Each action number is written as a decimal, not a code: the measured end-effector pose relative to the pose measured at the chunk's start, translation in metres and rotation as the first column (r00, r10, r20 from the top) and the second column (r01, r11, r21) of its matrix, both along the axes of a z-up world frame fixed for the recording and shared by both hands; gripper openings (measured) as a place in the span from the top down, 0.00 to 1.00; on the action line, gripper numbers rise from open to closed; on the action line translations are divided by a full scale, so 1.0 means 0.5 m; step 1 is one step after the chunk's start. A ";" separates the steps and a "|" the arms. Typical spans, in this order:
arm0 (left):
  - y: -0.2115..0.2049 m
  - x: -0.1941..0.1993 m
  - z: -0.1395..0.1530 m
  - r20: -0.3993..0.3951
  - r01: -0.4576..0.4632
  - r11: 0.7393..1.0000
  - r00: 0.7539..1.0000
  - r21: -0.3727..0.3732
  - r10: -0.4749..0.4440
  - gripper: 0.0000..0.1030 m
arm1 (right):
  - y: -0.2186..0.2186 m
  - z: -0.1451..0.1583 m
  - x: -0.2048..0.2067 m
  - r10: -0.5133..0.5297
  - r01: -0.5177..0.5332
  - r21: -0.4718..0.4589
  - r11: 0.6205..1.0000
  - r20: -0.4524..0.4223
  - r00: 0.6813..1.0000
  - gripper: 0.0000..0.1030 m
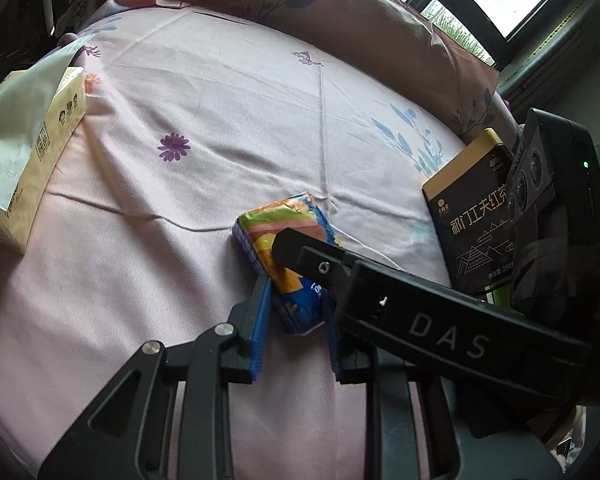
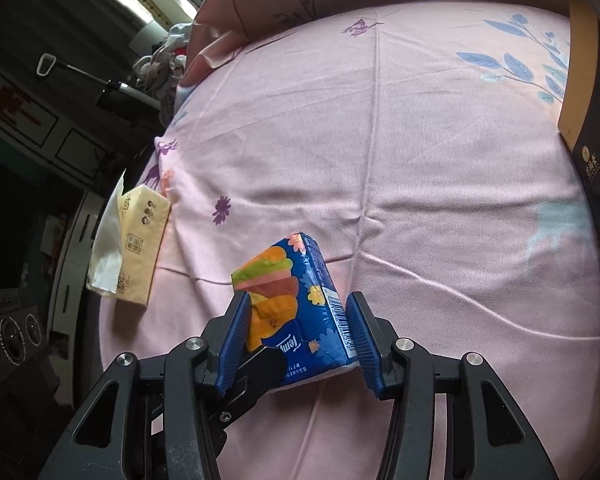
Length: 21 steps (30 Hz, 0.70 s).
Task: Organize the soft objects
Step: 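Lift and carry the tissue pack over the green box with the right tool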
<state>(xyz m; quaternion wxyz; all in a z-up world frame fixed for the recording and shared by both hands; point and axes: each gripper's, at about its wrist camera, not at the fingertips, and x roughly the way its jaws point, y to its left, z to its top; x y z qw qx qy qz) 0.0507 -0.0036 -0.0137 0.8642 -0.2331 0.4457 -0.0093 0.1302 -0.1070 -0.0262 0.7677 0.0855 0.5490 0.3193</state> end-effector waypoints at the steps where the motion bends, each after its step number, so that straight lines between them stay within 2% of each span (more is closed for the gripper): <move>1: -0.002 -0.003 0.004 0.007 0.010 1.000 1.000 0.005 -0.010 0.79 | -0.005 0.001 -0.003 -0.008 0.008 0.014 1.000 -0.010 1.000 0.49; 4: -0.012 -0.015 0.029 0.063 0.046 0.999 0.997 0.020 -0.048 0.78 | -0.019 0.026 -0.016 -0.026 0.026 0.038 0.999 0.012 1.000 0.49; 9: -0.046 -0.050 0.107 0.230 0.079 0.996 0.969 0.045 -0.087 0.76 | -0.065 0.128 -0.053 -0.067 0.054 0.095 0.994 0.140 0.988 0.49; 15: -0.127 -0.098 0.216 0.414 0.124 0.981 0.893 0.148 -0.175 0.75 | -0.157 0.248 -0.105 -0.137 0.082 0.197 0.977 0.283 0.949 0.49; 18: -0.167 -0.109 0.258 0.464 0.168 0.968 0.854 0.186 -0.237 0.75 | -0.212 0.291 -0.127 -0.186 0.114 0.225 0.968 0.330 0.925 0.49; 21: -0.204 -0.106 0.285 0.488 0.214 0.956 0.824 0.203 -0.288 0.73 | -0.266 0.321 -0.147 -0.245 0.157 0.251 0.955 0.371 0.896 0.49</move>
